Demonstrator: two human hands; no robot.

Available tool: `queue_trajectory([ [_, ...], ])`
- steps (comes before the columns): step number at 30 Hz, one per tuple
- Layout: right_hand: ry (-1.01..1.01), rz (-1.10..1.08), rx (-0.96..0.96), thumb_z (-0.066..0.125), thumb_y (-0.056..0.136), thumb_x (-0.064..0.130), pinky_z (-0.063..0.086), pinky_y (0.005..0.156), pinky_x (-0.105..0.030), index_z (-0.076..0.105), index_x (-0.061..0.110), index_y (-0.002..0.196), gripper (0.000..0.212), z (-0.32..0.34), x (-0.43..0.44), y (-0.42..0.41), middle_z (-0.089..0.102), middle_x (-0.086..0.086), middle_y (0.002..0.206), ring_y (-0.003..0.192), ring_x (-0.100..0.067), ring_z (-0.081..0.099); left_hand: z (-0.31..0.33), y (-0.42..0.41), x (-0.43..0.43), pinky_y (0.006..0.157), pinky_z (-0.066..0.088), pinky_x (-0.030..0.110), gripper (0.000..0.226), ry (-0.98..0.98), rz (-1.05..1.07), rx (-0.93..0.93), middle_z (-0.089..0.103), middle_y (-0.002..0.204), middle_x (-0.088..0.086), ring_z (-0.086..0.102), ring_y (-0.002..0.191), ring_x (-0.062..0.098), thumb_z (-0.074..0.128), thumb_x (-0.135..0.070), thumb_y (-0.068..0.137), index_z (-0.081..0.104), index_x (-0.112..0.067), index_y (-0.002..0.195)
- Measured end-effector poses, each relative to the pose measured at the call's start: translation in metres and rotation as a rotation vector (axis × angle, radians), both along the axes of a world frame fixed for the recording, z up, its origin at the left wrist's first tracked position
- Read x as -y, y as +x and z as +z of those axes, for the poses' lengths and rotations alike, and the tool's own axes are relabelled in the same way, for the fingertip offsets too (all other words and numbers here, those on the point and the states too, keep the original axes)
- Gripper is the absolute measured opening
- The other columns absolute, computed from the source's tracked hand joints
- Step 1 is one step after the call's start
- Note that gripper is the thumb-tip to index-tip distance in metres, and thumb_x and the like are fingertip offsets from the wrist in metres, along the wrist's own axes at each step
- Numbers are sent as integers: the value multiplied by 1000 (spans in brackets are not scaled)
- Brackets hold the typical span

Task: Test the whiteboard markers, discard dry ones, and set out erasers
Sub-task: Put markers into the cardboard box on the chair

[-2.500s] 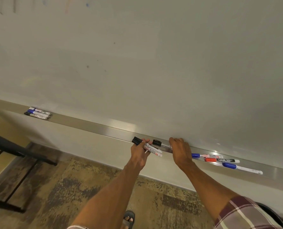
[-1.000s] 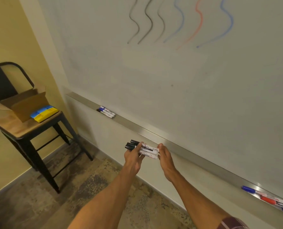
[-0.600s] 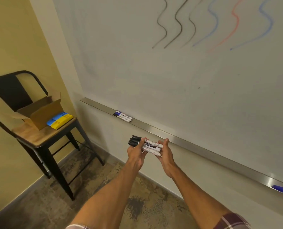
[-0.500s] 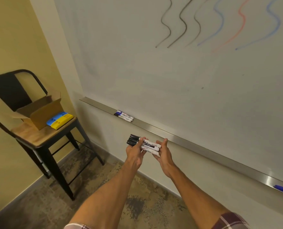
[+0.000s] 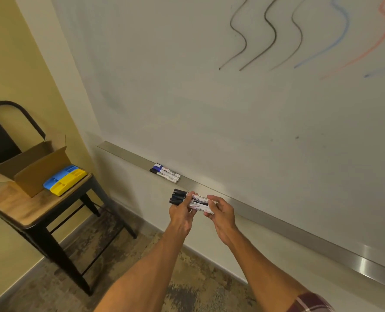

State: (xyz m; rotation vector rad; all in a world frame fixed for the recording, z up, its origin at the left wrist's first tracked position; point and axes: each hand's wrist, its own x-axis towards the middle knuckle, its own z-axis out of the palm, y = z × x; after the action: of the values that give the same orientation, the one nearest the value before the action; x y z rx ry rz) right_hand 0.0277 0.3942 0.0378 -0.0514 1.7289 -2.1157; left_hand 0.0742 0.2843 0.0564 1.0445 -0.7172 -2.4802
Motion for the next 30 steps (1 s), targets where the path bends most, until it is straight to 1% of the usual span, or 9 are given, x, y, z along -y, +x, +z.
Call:
queue_trajectory([
  [7, 78, -64, -20, 57, 92, 6, 54, 67, -28, 67, 7, 106, 17, -10, 16, -45, 67, -13, 107, 94, -26, 66, -4, -44, 22, 74, 60, 44, 40, -49, -67, 40, 63, 117, 29, 65, 103, 39, 68, 1, 85, 56, 12, 121],
  [9, 83, -85, -15, 57, 92, 5, 54, 66, -28, 67, 6, 105, 16, -11, 16, -53, 68, -13, 104, 91, -25, 67, -4, -53, 30, 76, 59, 43, 39, -108, -46, 51, 64, 117, 27, 66, 97, 33, 67, -7, 89, 55, 7, 123],
  [11, 88, -101, -6, 57, 92, 4, 55, 65, -28, 67, 7, 103, 15, -13, 15, -59, 68, -13, 102, 90, -25, 67, -3, -58, 38, 87, 54, 38, 37, -222, -37, 70, 62, 119, 17, 61, 103, 26, 58, -20, 97, 51, -6, 130],
  [14, 96, -146, 11, 57, 91, 2, 54, 62, -26, 68, 9, 99, 15, -20, 17, -67, 67, -14, 101, 89, -26, 67, -6, -62, 51, 102, 36, 30, 42, -674, -217, 167, 47, 134, -1, 45, 122, 15, 43, -34, 103, 40, -22, 144],
  [16, 110, -184, 15, 57, 91, 1, 53, 60, -26, 68, 10, 97, 15, -26, 20, -71, 67, -14, 100, 87, -26, 67, -18, -63, 64, 113, 26, 33, 47, -1112, -370, 232, 40, 147, 2, 34, 137, 18, 37, -38, 104, 36, -22, 147],
  [18, 126, -210, 20, 57, 91, 1, 53, 59, -26, 68, 11, 96, 15, -32, 26, -75, 66, -13, 99, 86, -25, 66, -29, -64, 76, 120, 7, 35, 51, -1557, -549, 283, 29, 157, 1, 16, 148, 19, 31, -40, 105, 29, -19, 151],
  [20, 144, -232, 24, 57, 91, 1, 52, 59, -27, 68, 12, 95, 16, -38, 35, -77, 67, -12, 99, 86, -25, 65, -38, -68, 88, 119, -7, 32, 57, -1837, -704, 276, 16, 161, -3, 3, 150, 15, 24, -46, 104, 18, -19, 154],
  [25, 196, -332, 41, 57, 91, 1, 52, 61, -29, 68, 15, 91, 17, -44, 59, -81, 67, -10, 97, 82, -22, 65, -55, -74, 110, 120, -12, 36, 74, -2137, -1039, 270, -8, 161, -4, -15, 147, 12, -5, -61, 94, -3, -19, 154],
  [30, 284, -428, 48, 57, 91, 1, 53, 59, -28, 67, 12, 92, 15, -52, 79, -88, 66, -13, 99, 83, -25, 65, -74, -83, 123, 117, -16, 39, 95, -2178, -1189, 215, -20, 159, 4, -24, 144, 18, -36, -69, 68, -21, -17, 145],
])
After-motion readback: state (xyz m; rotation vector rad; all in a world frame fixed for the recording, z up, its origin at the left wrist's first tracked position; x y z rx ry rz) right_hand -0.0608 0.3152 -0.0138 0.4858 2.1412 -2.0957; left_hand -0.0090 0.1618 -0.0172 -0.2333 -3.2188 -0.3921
